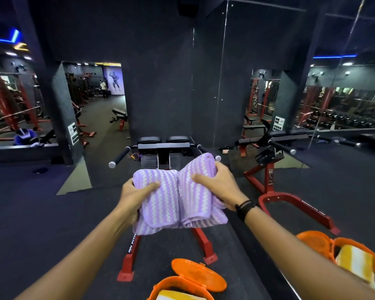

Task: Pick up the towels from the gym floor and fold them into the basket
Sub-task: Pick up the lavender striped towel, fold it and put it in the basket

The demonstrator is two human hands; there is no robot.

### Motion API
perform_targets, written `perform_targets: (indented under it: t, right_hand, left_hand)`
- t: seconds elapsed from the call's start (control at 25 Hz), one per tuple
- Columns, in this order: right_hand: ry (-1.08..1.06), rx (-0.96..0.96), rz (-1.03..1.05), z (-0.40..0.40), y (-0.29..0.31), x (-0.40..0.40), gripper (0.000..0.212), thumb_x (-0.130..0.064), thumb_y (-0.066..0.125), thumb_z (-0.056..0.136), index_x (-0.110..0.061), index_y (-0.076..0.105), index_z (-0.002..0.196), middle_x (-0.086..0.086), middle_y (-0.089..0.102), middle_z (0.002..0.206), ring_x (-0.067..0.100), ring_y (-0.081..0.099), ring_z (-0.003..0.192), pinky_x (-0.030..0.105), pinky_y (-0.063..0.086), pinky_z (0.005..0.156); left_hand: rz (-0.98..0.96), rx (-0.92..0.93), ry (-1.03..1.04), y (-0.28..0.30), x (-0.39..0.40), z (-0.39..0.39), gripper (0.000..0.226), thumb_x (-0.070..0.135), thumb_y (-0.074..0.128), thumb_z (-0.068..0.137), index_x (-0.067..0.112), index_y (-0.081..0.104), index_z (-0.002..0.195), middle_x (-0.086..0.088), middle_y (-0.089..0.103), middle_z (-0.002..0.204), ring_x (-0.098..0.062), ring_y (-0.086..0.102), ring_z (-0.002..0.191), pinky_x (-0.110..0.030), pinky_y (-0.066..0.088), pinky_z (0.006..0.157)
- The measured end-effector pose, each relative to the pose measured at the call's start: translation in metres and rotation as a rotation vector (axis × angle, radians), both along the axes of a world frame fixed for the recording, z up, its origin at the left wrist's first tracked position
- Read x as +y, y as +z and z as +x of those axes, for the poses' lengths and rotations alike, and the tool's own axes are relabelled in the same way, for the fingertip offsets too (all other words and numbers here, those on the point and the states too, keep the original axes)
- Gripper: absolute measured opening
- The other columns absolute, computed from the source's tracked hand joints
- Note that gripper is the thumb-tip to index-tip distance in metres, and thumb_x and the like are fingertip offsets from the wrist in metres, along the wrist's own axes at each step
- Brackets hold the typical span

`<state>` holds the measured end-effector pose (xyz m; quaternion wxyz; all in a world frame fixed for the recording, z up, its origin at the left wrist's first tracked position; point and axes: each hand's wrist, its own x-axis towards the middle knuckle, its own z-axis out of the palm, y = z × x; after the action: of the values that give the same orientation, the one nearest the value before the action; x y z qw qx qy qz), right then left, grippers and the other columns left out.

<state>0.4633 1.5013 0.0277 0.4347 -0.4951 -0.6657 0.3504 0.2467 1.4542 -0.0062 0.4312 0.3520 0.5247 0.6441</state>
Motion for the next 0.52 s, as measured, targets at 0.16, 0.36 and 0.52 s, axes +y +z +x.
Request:
perform_targets:
  t: [0.16,0.36,0.52]
  right_hand:
    - [0.247,-0.476,0.309,-0.04,0.004,-0.048,0.031,-0.029,0.066,0.076,-0.014,0.058,0.102,0.002,0.064,0.098,0.018,0.052,0.082,0.028,0.038,0.074]
    - [0.407,-0.296,0.304,-0.042,-0.01,-0.053,0.023,-0.014,0.056,0.078,-0.01,0.069,0.097,0.0,0.071,0.09,0.015,0.063,0.082,0.029,0.051,0.078]
    - [-0.206,-0.071,0.265,-0.038,-0.033,-0.042,0.069,-0.041,0.07,0.067,-0.025,0.048,0.13,-0.006,0.049,0.13,0.011,0.046,0.116,0.035,0.041,0.099]
  left_hand:
    - [-0.062,-0.211,-0.177,0.005,-0.001,0.036,0.072,0.05,0.083,0.064,0.006,0.059,0.116,-0.022,0.07,0.105,-0.034,0.07,0.091,-0.048,0.058,0.075]
    - [-0.046,-0.404,0.014,-0.015,0.001,0.023,0.057,0.017,0.082,0.07,-0.002,0.061,0.119,-0.023,0.069,0.102,-0.033,0.069,0.086,-0.046,0.058,0.075]
    - [0.081,-0.513,0.054,-0.016,0.0,0.027,0.054,0.02,0.076,0.077,0.002,0.058,0.125,-0.02,0.067,0.116,-0.03,0.067,0.1,-0.046,0.057,0.082]
